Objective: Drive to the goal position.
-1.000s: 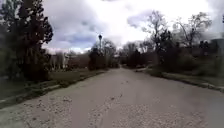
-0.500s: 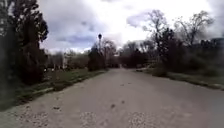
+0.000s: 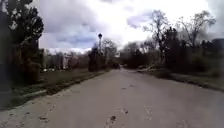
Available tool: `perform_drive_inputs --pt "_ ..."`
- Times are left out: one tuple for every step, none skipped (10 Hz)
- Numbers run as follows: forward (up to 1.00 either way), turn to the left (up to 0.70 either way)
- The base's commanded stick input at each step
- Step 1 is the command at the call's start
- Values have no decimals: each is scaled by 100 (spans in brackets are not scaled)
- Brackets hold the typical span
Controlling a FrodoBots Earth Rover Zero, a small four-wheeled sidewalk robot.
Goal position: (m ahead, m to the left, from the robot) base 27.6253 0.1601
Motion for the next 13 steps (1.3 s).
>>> perform_drive_inputs --pt "70 0" --pt "70 0" --pt "70 0" --pt "70 0" --pt "70 0" --pt "70 0" --pt "70 0" --pt "70 0" --pt "70 0" --pt "70 0" --pt "70 0" --pt "70 0" --pt "70 0"
